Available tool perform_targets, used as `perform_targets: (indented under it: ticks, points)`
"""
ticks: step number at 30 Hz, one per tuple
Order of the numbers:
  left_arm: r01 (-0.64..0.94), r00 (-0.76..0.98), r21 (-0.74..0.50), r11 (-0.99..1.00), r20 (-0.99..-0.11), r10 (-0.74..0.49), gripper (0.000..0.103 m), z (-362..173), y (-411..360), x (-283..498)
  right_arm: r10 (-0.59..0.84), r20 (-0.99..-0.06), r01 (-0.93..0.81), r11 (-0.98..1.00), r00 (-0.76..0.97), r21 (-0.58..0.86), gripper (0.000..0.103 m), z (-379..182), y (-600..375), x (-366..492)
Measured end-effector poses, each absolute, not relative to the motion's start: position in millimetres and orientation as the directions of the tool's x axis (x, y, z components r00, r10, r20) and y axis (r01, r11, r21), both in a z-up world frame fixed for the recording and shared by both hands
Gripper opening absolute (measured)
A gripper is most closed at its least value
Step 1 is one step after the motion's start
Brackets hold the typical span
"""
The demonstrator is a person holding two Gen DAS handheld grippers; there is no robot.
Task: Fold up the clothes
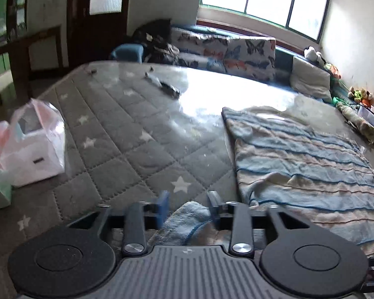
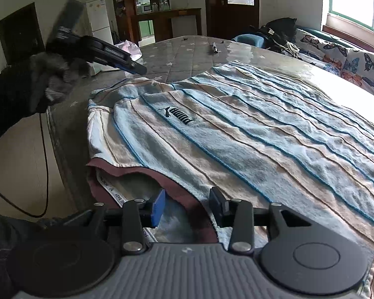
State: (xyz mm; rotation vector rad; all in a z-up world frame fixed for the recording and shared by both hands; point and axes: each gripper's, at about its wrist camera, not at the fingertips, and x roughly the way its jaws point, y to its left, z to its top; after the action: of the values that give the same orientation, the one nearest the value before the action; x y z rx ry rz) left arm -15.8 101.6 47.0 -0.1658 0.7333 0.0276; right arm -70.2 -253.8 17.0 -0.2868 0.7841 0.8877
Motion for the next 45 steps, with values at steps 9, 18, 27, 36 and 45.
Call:
perform_targets:
  ticks: [9,18,27,36,45]
  points:
    - [-0.062,0.709,-0.179,0.982,-0.700,-0.083,0.009,30.3,105.7,-4.5,0.579,-0.719,-0.793,0.606,0.385,0.064,0.045,16.1,-249.2,-71.6]
    - [-0.150,0.726,-0.151,0.977,-0.687,0.005,0.008,24.3,112.0,-11.7,0.579,-0.718,-0.803,0.594,0.387,0.046,0.046,13.5,-249.7,-72.9]
    - [-0.182,0.741,-0.156,0.971,-0.670,0.031,0.020,38.7,127.2,-23.7,0.569,-0.726,-0.808,0.589,0.386,0.031,0.045,18.4,-246.4,-75.0]
    - [-0.155,0.745,-0.174,0.973,-0.667,-0.001,0.019,46.2,136.0,-57.1,0.640,-0.698,-0.874,0.483,0.321,0.041,0.042,41.9,-221.8,-83.8]
    - [-0.165,0.747,-0.239,0.957,-0.664,-0.037,0.019,39.4,152.8,-90.4,0.690,-0.700,-0.950,0.307,0.183,0.055,0.034,50.5,-154.3,-80.0]
